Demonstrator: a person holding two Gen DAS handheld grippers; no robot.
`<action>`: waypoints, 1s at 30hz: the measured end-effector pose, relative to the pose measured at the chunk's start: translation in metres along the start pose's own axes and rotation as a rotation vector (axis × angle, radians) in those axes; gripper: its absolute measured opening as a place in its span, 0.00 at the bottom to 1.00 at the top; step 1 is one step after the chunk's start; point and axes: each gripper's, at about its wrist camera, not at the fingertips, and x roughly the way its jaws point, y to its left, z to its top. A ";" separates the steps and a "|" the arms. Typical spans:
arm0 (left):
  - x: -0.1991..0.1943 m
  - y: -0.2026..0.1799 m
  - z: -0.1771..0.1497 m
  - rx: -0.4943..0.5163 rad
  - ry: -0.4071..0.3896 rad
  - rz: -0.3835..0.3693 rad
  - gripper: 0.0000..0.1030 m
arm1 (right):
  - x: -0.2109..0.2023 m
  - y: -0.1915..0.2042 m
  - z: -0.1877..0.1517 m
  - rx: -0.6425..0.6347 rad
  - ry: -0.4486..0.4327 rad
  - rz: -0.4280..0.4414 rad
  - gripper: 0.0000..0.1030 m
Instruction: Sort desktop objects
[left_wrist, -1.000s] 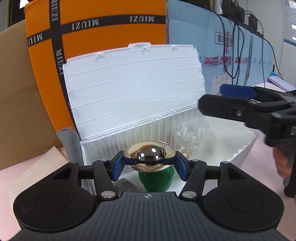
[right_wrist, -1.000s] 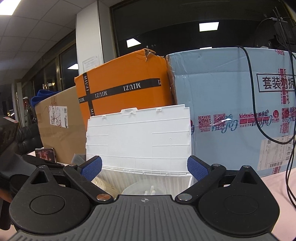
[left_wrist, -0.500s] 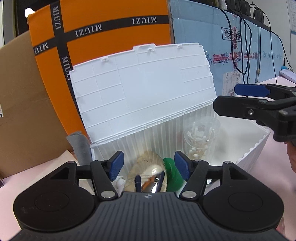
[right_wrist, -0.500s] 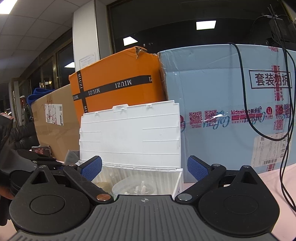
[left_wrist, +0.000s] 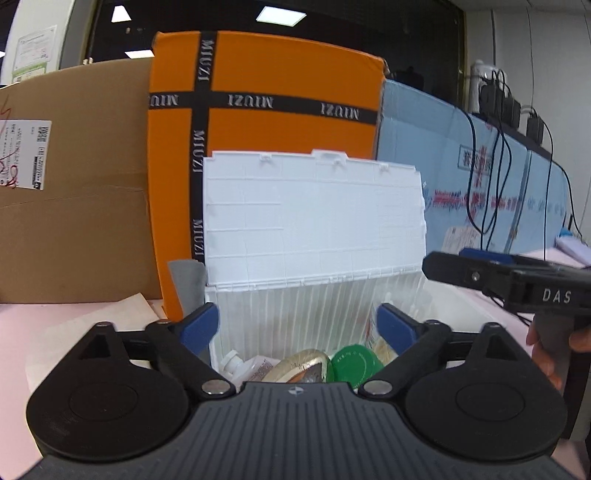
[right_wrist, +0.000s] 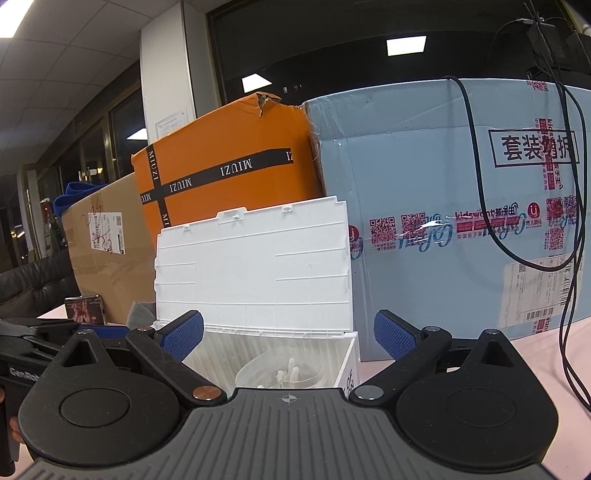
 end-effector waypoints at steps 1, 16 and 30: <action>-0.001 0.002 0.000 -0.010 -0.014 0.003 1.00 | 0.001 0.000 0.000 0.000 0.000 0.001 1.00; -0.003 0.033 0.012 -0.076 -0.063 0.038 1.00 | 0.024 -0.008 0.033 0.005 -0.026 -0.020 1.00; 0.009 0.037 0.008 -0.043 -0.039 0.035 1.00 | 0.047 -0.017 0.040 0.072 0.025 0.020 1.00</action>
